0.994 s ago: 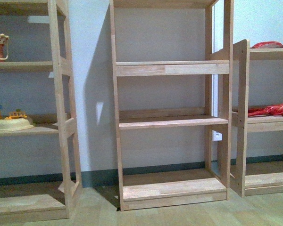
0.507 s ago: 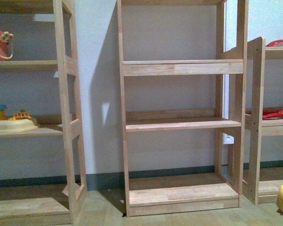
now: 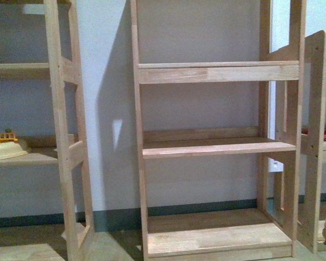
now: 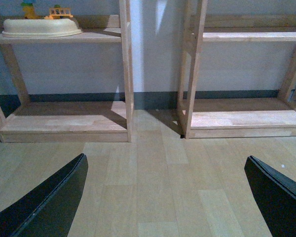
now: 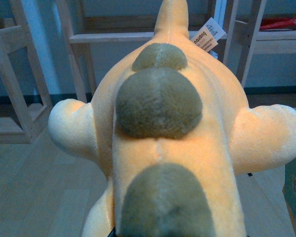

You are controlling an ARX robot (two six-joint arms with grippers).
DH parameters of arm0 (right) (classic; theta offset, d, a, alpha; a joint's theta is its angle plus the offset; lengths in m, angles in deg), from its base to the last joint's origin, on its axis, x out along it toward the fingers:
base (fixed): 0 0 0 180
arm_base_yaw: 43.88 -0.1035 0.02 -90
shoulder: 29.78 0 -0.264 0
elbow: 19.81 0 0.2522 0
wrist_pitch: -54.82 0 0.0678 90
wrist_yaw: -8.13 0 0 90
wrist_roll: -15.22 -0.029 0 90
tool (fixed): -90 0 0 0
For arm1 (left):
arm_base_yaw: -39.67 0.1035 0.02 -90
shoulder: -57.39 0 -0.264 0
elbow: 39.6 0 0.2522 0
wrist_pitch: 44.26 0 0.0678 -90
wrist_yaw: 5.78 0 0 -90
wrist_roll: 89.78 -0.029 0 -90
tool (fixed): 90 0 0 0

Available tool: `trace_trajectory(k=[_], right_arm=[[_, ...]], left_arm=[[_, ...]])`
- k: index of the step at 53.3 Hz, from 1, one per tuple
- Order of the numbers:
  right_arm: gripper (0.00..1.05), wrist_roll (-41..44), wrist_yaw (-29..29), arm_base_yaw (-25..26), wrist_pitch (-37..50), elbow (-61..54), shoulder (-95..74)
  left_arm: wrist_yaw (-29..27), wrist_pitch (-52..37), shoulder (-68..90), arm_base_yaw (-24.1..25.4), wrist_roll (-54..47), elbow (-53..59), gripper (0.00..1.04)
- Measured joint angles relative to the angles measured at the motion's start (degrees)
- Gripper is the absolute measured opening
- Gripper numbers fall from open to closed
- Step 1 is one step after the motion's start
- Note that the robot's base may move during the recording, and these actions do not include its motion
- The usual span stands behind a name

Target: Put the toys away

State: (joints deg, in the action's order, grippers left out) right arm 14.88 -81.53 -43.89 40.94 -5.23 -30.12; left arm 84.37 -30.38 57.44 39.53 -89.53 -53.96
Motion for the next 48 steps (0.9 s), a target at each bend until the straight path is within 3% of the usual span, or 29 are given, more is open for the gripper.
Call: trace_trajectory(k=[48], right_arm=[[0.07,0.02,-0.33,-0.07,0.00,0.00,0.00]], left_arm=[[-0.13,0.00,-0.02,0.04,0.00,0.00,0.98]])
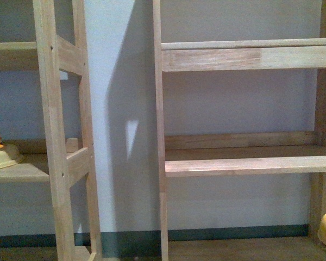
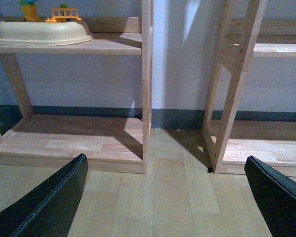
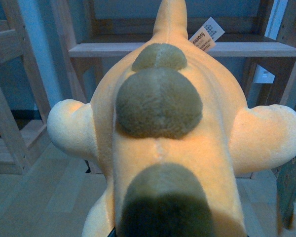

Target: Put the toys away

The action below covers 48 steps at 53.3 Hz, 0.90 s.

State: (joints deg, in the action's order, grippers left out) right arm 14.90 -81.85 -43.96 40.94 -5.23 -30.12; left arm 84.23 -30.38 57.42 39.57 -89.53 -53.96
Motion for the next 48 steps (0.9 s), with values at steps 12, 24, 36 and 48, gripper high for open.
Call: trace_trajectory(k=[12,24,36,48], right_arm=[[0.07,0.00,0.00,0.00,-0.02,0.00,0.00],[0.07,0.00,0.00,0.00,0.00,0.00,0.00],[0.07,0.00,0.00,0.00,0.00,0.00,0.00],[0.07,0.00,0.00,0.00,0.00,0.00,-0.02]], left_arm=[[0.00,0.00,0.02,0.00,0.00,0.00,0.98],[0.02,0.00,0.02,0.00,0.00,0.00,0.98],[0.00,0.00,0.02,0.00,0.00,0.00,0.98],[0.00,0.00,0.00,0.00,0.00,0.00,0.98]])
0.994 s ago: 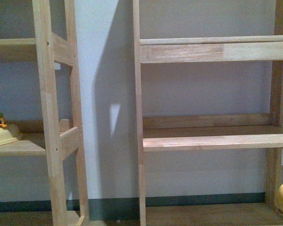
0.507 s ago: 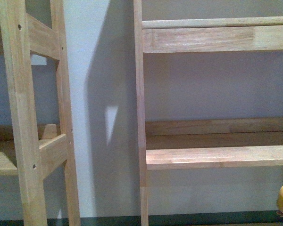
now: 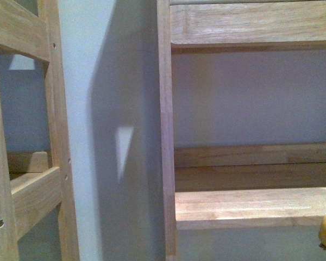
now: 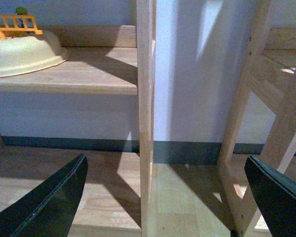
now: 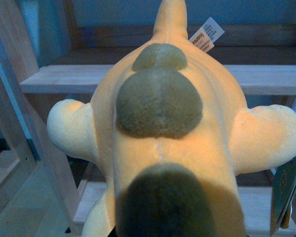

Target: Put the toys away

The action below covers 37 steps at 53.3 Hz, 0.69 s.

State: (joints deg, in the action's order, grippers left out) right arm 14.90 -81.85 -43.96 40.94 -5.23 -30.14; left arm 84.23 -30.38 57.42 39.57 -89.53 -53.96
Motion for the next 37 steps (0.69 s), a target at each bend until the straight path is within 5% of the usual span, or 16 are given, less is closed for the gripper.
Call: trace_trajectory(k=[9,20,37], right_arm=[[0.07,0.00,0.00,0.00,-0.02,0.00,-0.02],[0.07,-9.11,11.85,-2.27,0.94,1.31,-5.99],[0.07,-4.24,18.67,-8.26,5.01,21.75,-17.75]], left_arm=[[0.00,0.00,0.00,0.00,0.00,0.00,0.98],[-0.02,0.00,0.02,0.00,0.00,0.00,0.98],[0.00,0.00,0.02,0.00,0.00,0.00,0.98]])
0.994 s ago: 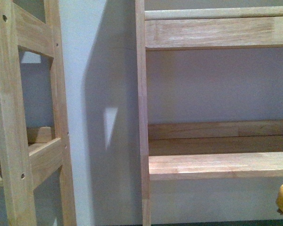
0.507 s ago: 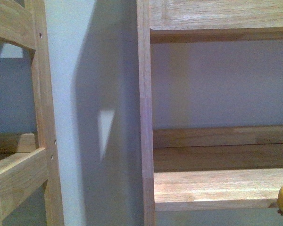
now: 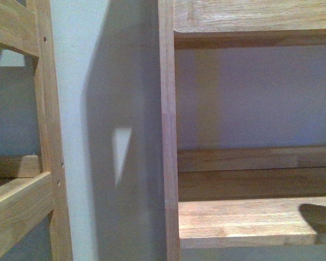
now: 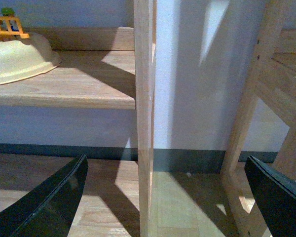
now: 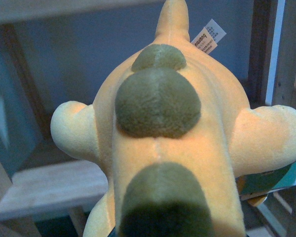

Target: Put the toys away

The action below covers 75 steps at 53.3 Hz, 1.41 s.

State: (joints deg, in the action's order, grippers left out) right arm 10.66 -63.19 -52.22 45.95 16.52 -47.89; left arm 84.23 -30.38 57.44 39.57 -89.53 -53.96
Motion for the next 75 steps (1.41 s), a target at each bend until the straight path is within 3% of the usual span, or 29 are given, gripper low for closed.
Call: trace_trajectory(k=[5,17,29,42,48,75], right_arm=[[0.07,4.42,4.28,-5.53,2.45,9.62,-5.22],[0.07,12.26,4.79,-9.42,5.40,24.76,-14.23],[0.07,15.02,1.27,-7.23,5.20,34.91,-19.45],[0.07,11.58,-8.76,1.90,7.37,46.10,-30.45],[0.07,8.90,-10.86,4.09,8.63,50.58,-36.39],[0.07,-4.44,-17.81,2.56,7.65,71.84,-58.60]], left_arm=[[0.00,0.00,0.00,0.00,0.00,0.00,0.98],[0.00,0.00,0.00,0.00,0.00,0.00,0.98],[0.00,0.00,0.00,0.00,0.00,0.00,0.98],[0.00,0.00,0.00,0.00,0.00,0.00,0.98],[0.00,0.00,0.00,0.00,0.00,0.00,0.98],[0.00,0.00,0.00,0.00,0.00,0.00,0.98]])
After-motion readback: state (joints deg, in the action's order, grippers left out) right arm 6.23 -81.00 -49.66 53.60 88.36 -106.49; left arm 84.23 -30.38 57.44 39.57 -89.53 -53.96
